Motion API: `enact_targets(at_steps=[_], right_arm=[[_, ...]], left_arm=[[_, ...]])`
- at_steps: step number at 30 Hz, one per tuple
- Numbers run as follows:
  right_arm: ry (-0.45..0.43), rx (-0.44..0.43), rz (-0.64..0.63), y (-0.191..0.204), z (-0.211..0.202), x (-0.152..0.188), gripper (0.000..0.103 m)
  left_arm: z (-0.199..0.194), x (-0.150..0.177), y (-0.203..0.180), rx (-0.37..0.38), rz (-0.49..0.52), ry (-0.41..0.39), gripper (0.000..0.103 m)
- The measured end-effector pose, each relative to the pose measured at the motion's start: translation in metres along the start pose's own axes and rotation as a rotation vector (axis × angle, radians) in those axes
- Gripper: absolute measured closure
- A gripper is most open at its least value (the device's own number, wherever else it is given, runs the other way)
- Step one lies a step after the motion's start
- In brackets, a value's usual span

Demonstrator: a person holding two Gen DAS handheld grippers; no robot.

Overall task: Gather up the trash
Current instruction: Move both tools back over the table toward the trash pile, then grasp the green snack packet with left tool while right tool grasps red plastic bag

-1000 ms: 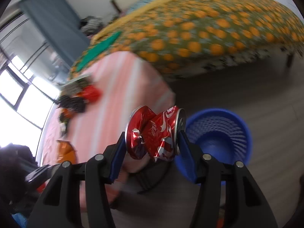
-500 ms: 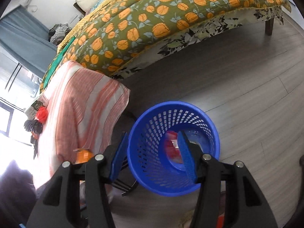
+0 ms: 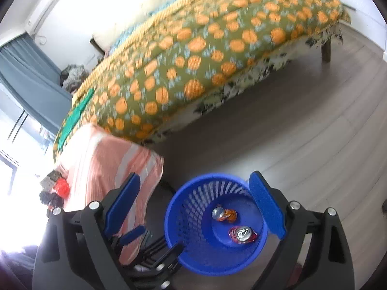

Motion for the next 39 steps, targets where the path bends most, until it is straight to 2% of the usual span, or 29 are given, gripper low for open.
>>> enact_targets(at_steps=[4,7,11,14,16,18,19,21,24,26,29,32,34,39], right_arm=[[-0.083,0.065,-0.049,0.013,-0.017,-0.002,0.011],[-0.146,0.140,-0.117,0.032,-0.023,0.006,0.006],[-0.174,0.216,-0.230,0.068,-0.017,0.029,0.005],[-0.166,0.239,-0.362,0.107,-0.006,0.058,0.005],[-0.174,0.225,-0.459,0.139,0.000,0.081,0.005],[-0.146,0.160,-0.548,0.174,0.010,0.107,0.005],[-0.102,0.132,-0.589,0.197,0.020,0.125,0.005],[-0.049,0.105,-0.636,0.226,0.035,0.146,0.005],[0.034,0.074,-0.698,0.272,0.062,0.172,0.005],[0.076,0.084,-0.728,0.300,0.079,0.181,0.005],[0.144,0.100,-0.774,0.332,0.107,0.187,0.005],[0.197,0.164,-0.791,0.344,0.134,0.181,0.005],[0.215,0.205,-0.811,0.347,0.148,0.178,0.005],[0.205,0.179,-0.810,0.348,0.157,0.169,0.005]], left_arm=[[-0.064,0.026,-0.007,0.076,0.023,-0.090,0.010],[-0.117,0.054,-0.003,0.091,0.065,-0.160,0.007],[-0.164,0.094,0.033,0.045,0.072,-0.201,0.005],[-0.181,0.126,0.086,-0.025,0.004,-0.192,0.005],[-0.188,0.148,0.132,-0.104,-0.054,-0.189,0.005],[-0.194,0.167,0.175,-0.199,-0.117,-0.189,0.006],[-0.198,0.174,0.197,-0.238,-0.152,-0.191,0.005],[-0.205,0.186,0.236,-0.290,-0.232,-0.189,0.006],[-0.213,0.193,0.287,-0.318,-0.369,-0.186,0.006],[-0.217,0.194,0.312,-0.312,-0.446,-0.194,0.006],[-0.214,0.196,0.331,-0.320,-0.505,-0.179,0.006],[-0.210,0.187,0.330,-0.335,-0.478,-0.153,0.005],[-0.206,0.185,0.324,-0.375,-0.455,-0.126,0.005],[-0.205,0.191,0.325,-0.365,-0.459,-0.129,0.005]])
Point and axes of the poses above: each gripper's, at about its wrist camera, not at the fingertips, and z roughly the way its jaws point, y to its left, x to its underside, the point moved 5 cm from there along z, roughly the way its jaws point, and after that the axes turned 15 degrees about y, right-handed, at the moved point
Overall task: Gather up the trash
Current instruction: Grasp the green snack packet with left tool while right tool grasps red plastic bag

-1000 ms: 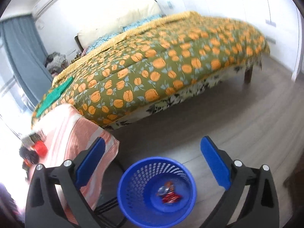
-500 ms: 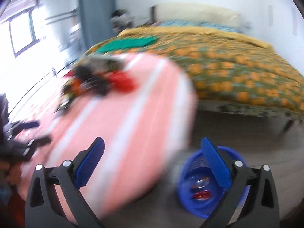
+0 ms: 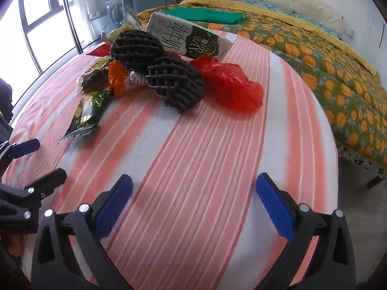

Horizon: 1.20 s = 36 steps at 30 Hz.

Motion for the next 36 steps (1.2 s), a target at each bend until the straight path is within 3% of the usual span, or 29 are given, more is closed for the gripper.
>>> enact_targets(at_steps=[5,9,13,16,18,22,23,28,32,33,36], right_arm=[[-0.002,0.001,0.001,0.000,0.000,0.000,0.005],[-0.005,0.009,0.006,0.002,-0.002,0.001,0.005],[-0.005,0.010,0.007,0.003,-0.002,-0.001,0.005],[-0.005,0.010,0.008,0.002,-0.002,-0.001,0.005],[-0.005,0.010,0.008,0.002,-0.002,0.000,0.005],[-0.006,0.009,0.010,0.002,-0.001,-0.001,0.005],[-0.006,0.009,0.010,0.002,-0.002,0.000,0.005],[-0.006,0.009,0.010,0.002,-0.002,0.000,0.005],[-0.006,0.009,0.011,0.002,-0.001,0.000,0.005],[-0.006,0.010,0.011,0.002,-0.002,0.000,0.005],[-0.008,0.005,0.014,0.002,-0.002,0.001,0.004]], left_arm=[[-0.003,-0.001,0.007,0.032,-0.012,0.009,0.005],[-0.021,-0.021,0.020,0.200,-0.118,-0.062,0.005],[-0.009,-0.057,-0.003,0.187,-0.061,-0.035,0.007],[0.017,-0.077,-0.013,0.121,-0.055,0.013,0.024],[0.020,-0.083,-0.016,0.073,-0.035,0.000,0.030],[0.017,-0.078,-0.018,0.070,0.014,-0.017,0.063],[0.016,-0.076,-0.016,0.072,0.028,-0.017,0.064],[0.000,-0.044,0.009,0.113,0.097,0.035,0.066],[-0.006,-0.018,0.029,0.149,0.082,0.034,0.064],[-0.006,-0.017,0.030,0.152,0.075,0.024,0.062],[-0.006,-0.015,0.025,0.157,0.067,0.003,0.037]])
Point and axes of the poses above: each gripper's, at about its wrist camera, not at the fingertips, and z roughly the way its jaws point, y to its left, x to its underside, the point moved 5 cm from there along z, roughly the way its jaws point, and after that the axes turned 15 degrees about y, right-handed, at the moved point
